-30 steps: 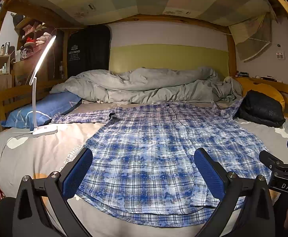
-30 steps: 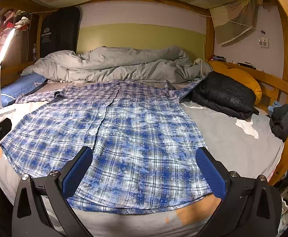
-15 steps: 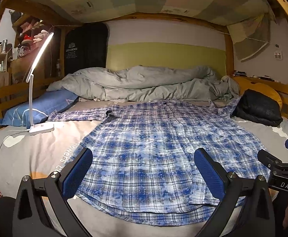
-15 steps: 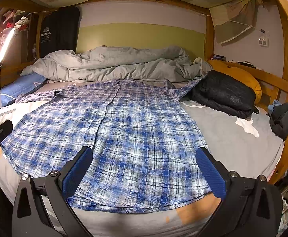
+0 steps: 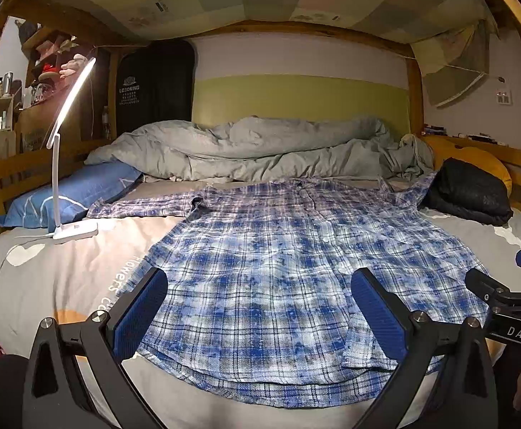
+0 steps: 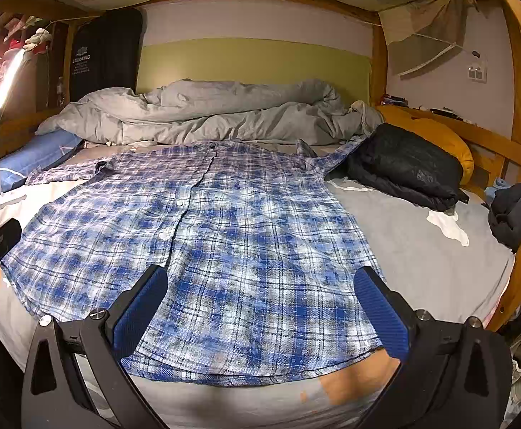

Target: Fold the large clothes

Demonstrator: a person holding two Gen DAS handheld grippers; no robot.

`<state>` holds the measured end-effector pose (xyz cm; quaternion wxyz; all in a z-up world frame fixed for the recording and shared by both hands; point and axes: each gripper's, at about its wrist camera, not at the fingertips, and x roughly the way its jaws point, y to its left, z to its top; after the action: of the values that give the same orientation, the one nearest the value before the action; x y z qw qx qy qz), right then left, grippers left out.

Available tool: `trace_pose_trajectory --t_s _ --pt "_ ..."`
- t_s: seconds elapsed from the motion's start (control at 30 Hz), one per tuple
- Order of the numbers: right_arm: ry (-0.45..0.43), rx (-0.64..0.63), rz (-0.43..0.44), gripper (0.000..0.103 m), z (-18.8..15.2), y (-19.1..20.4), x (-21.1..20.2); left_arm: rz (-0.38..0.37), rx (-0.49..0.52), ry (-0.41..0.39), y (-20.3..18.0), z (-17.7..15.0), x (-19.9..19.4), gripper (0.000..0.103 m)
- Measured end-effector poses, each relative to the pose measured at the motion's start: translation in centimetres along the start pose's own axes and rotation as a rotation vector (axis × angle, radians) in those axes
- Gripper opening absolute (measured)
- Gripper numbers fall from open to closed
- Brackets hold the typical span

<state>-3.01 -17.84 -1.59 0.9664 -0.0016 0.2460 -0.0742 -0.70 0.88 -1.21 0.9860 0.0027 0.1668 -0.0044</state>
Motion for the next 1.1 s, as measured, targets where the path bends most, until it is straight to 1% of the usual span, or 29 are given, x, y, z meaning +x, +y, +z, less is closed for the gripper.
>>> trace_pose_trajectory --t_s 0.33,0.6,0.8,1.1 --pt "0.005 0.006 0.002 0.103 -0.04 -0.09 0.17 0.007 0.014 -0.025 -0.16 -0.31 -0.25 0.103" --pt "0.005 0.009 0.002 0.103 -0.01 -0.17 0.3 0.006 0.012 -0.023 -0.19 -0.31 -0.26 0.103" --pt "0.001 0.008 0.022 0.103 -0.1 0.01 0.22 -0.007 0.012 -0.032 -0.48 -0.16 -0.38 0.103" --pt "0.003 0.018 0.018 0.103 -0.08 -0.2 0.27 -0.005 0.015 -0.04 -0.72 -0.04 -0.5 0.103"
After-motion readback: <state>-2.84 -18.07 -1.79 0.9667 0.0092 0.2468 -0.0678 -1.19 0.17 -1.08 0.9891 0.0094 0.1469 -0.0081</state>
